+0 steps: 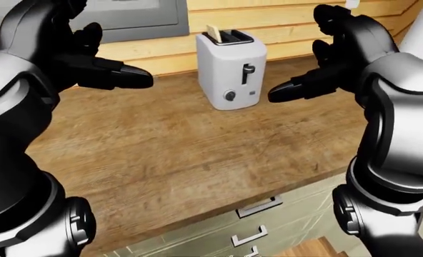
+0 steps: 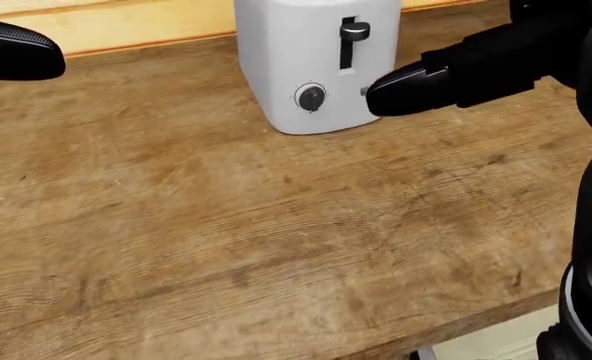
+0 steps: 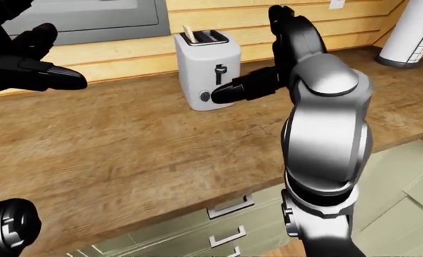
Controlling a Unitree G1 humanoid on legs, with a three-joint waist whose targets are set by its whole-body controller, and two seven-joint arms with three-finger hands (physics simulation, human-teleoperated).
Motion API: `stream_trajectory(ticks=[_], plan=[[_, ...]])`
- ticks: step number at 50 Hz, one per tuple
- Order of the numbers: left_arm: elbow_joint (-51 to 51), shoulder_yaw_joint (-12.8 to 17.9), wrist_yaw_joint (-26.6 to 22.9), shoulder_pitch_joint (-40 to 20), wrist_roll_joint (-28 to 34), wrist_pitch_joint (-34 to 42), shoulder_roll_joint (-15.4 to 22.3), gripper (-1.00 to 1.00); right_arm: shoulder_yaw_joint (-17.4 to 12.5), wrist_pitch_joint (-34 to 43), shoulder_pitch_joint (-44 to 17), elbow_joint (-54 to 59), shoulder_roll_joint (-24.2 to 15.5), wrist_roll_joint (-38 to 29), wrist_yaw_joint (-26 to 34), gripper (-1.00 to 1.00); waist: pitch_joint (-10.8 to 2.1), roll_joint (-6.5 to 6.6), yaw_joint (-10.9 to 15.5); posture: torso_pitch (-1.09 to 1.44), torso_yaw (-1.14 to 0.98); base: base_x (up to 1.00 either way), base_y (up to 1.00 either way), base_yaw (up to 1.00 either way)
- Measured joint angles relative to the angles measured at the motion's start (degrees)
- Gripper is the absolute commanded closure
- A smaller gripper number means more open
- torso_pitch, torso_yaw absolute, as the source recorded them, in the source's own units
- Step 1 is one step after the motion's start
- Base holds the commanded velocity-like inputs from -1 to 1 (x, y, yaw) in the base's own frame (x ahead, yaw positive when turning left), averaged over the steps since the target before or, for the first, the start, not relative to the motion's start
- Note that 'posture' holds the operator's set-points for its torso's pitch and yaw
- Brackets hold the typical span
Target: Push down the lever of the toaster to turn it on.
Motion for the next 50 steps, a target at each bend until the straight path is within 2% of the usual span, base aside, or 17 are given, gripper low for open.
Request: stream_trajectory(ticks=[9, 15, 21, 26, 29, 32, 35, 44, 45, 47, 50], plan=[[0.8, 0.22, 0.37, 0.06, 1.07, -0.76, -0.12, -1.0, 0.98, 0.07, -3.17, 0.77, 1.49, 1.28, -0.57, -1.0, -0.65, -0.19, 0.34, -0.26, 0.0, 0.0, 0.0, 0.0], [0.28, -0.85, 0.55, 0.36, 1.93, -1.74, -0.29, -1.0, 1.67, 0.07, -5.28, 2.76, 2.34, 1.79, -0.91, -1.0, -0.88, -0.25, 0.54, -0.26, 0.0, 0.0, 0.0, 0.0], [0.77, 0.09, 0.32, -0.23, 1.74, -0.93, -0.93, -1.0, 2.64, 0.07, -7.11, 3.62, 3.71, 1.6, -1.04, -1.0, -1.18, -0.08, 0.6, -0.26, 0.0, 0.0, 0.0, 0.0], [0.59, 0.14, 0.4, -0.6, 1.38, -0.59, -0.89, -1.0, 3.14, 0.07, -8.4, 4.57, 4.35, -0.06, 0.65, -1.0, -1.53, 0.02, 0.71, -0.26, 0.0, 0.0, 0.0, 0.0], [0.51, 0.4, 0.52, -0.37, 1.26, -0.55, -0.87, -1.0, 3.74, 0.07, -8.01, 3.97, 5.66, -3.46, 3.49, -1.0, -1.73, 0.1, 0.69, -0.26, 0.0, 0.0, 0.0, 0.0], [0.57, 0.37, 0.69, -0.18, 1.18, -0.51, -0.92, -1.0, 4.25, 0.07, -7.82, 3.69, 8.25, -9.46, 9.97, -1.0, -1.83, 0.23, 0.67, -0.26, 0.0, 0.0, 0.0, 0.0], [0.51, 0.31, 0.72, -0.23, 0.89, -0.29, -0.92, -1.0, 5.59, 0.07, -7.97, 4.11, 10.47, -18.39, 18.75, -1.0, -1.82, 0.3, 0.63, -0.26, 0.0, 0.0, 0.0, 0.0], [0.53, 0.32, 0.99, -0.16, 0.51, -0.26, -0.84, -1.0, 8.62, 0.07, -9.34, 6.45, 16.96, -53.26, 49.44, -1.0, -1.7, 0.75, 0.29, -0.26, 0.0, 0.0, 0.0, 0.0], [0.61, 0.29, 0.99, -0.1, 0.47, -0.34, -0.8, -1.0, 8.19, -0.34, -9.32, 6.62, 18.1, -57.16, 52.86, -1.0, -1.69, 0.82, 0.23, -0.26, 0.0, 0.0, 0.0, 0.0], [0.62, 0.46, 1.0, -0.09, 0.38, -0.24, -0.75, -1.0, 5.17, -3.28, -8.88, 6.51, 22.32, -65.11, 58.79, -1.0, -1.6, 1.0, 0.09, -0.26, 0.0, 0.0, 0.0, 0.0], [0.47, 0.65, 1.14, -0.27, 0.27, 0.0, -0.77, -1.0, -0.32, -10.92, -7.62, 4.51, 30.33, -73.62, 62.48, -1.0, -1.41, 1.48, -0.04, -0.26, 0.0, 0.0, 0.0, 0.0]])
